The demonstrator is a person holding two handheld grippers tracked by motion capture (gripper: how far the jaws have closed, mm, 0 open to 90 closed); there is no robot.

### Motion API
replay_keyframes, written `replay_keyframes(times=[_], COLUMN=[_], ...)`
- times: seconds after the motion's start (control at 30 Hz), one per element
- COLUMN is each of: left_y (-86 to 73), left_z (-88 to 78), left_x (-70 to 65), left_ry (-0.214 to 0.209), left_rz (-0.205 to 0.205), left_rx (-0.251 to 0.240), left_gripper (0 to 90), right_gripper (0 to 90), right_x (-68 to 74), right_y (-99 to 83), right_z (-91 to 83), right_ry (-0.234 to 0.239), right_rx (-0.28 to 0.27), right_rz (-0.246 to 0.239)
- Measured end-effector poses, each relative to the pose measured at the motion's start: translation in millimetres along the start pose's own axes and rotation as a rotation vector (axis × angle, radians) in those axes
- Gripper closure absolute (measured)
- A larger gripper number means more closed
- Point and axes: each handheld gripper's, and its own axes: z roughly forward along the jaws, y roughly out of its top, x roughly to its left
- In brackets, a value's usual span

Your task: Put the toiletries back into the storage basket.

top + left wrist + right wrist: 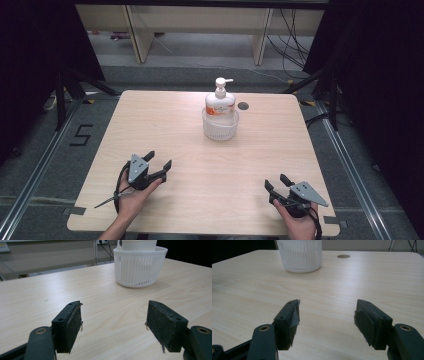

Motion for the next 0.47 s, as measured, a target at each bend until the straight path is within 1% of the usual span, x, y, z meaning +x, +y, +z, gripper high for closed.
replay_keyframes(times=[0.03, 0.07, 0.1, 0.17, 0.2, 0.23, 0.27, 0.33, 0.37, 0.47], left_y=[-3.6, -6.4, -10.1, -11.8, -12.9, -13.7, -13.9, -13.9, -13.8, -13.8], left_z=[-2.2, -3.3, -5.6, -5.5, -6.3, -6.5, -6.4, -6.2, -6.0, -5.9], left_x=[1.5, 2.6, 3.8, 4.7, 4.8, 5.1, 5.0, 4.9, 5.3, 6.0], left_ry=[0.004, 0.006, 0.015, 0.011, 0.016, 0.017, 0.018, 0.019, 0.019, 0.023], left_rz=[-0.007, -0.015, -0.026, -0.022, -0.029, -0.032, -0.031, -0.032, -0.03, -0.034], left_rx=[0.005, -0.003, -0.004, -0.005, 0.004, 0.008, 0.004, 0.001, 0.0, -0.001], left_gripper=[27.8, 27.8, 27.9, 27.9, 27.9, 27.9, 27.9, 28.0, 28.1, 28.1], right_gripper=[36.8, 36.8, 36.8, 36.8, 36.7, 36.6, 36.5, 36.2, 36.1, 35.8], right_x=[0.0, 1.6, 1.0, 1.6, 1.6, 1.5, 1.0, 0.1, -0.4, -0.4], right_y=[0.0, -0.9, -0.7, -0.9, -1.0, -0.4, -0.3, -0.5, -0.6, -0.6], right_z=[0.0, 1.4, 1.3, 1.5, 1.4, -0.7, -0.6, 0.7, 1.0, 0.9], right_ry=[0.0, 0.005, 0.004, 0.005, 0.005, -0.008, -0.004, -0.002, 0.005, 0.006], right_rx=[0.0, -0.018, -0.015, -0.019, -0.019, 0.002, 0.003, -0.014, -0.017, -0.017], right_rz=[0.0, 0.028, 0.02, 0.028, 0.027, 0.024, 0.021, 0.009, 0.004, 0.004])
